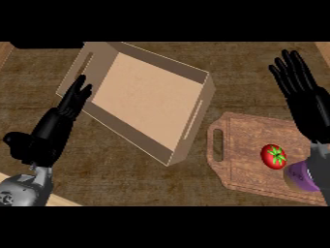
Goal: Pick the tomato from the cutting board and place it in the cardboard box
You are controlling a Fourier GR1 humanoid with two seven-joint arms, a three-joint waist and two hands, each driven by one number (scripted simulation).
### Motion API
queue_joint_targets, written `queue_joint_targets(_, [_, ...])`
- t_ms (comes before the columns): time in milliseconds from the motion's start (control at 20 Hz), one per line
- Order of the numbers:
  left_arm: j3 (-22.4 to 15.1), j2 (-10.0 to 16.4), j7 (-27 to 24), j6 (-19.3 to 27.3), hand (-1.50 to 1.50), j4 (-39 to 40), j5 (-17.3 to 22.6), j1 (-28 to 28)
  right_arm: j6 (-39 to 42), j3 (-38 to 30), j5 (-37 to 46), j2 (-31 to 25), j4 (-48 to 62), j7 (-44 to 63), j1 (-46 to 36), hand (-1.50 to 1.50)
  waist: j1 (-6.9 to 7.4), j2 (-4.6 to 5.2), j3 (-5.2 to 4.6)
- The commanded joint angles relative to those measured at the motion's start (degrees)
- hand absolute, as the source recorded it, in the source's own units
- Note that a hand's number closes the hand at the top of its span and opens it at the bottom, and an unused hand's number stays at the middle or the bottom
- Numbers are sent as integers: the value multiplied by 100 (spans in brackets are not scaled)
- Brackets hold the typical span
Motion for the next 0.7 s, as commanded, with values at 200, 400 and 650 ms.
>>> queue_joint_targets(200, [-311,-69,-486,-223,0,500,-397,98,585,671,1027,-729,-3,-98,1746,-150,-161,-83,12])
queue_joint_targets(400, [-277,-10,-383,-351,0,483,-181,173,-219,490,2802,-1830,-2,-544,1267,-150,-344,-114,-45])
queue_joint_targets(650, [-264,-49,-273,-333,0,500,-194,-19,-1503,838,4561,-2070,-194,-1775,1946,-150,-334,-125,19])
